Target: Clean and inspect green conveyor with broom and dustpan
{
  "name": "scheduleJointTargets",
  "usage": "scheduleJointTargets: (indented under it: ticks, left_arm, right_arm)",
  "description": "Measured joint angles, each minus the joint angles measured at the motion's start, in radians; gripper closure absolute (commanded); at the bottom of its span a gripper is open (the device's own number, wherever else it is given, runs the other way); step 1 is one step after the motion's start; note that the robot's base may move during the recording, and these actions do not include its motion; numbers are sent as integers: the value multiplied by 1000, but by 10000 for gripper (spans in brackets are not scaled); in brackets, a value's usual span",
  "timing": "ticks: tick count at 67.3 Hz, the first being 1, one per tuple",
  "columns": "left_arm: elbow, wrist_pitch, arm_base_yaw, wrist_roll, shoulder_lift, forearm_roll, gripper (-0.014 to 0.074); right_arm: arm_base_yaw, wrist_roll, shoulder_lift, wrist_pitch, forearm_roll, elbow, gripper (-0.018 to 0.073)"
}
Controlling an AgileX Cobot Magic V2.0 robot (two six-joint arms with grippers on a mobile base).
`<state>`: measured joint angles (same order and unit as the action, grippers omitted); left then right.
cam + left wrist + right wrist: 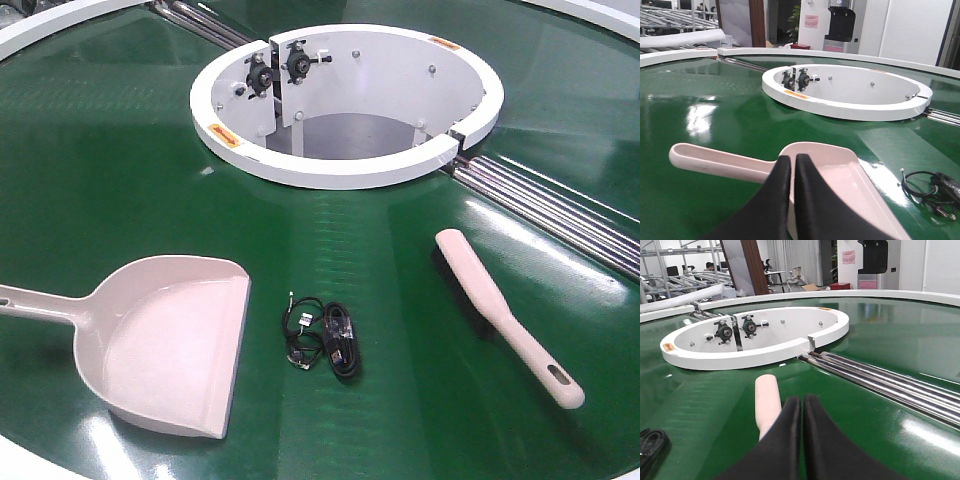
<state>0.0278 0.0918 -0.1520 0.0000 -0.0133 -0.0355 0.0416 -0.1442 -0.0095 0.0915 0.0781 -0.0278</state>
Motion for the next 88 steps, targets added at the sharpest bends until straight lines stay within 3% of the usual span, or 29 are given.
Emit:
scheduleJointTargets:
  ticks: [69, 83, 88]
  left_arm:
    - [0, -2, 0, 0, 0, 0, 604]
    - [0, -162, 0, 0, 0, 1, 604]
    - [-30, -146, 0, 0, 0, 1, 604]
  right_arm:
    - [0, 0, 0, 0, 0, 0, 569]
    - [0, 0, 0, 0, 0, 0, 569]
    - [0, 0, 0, 0, 0, 0, 569]
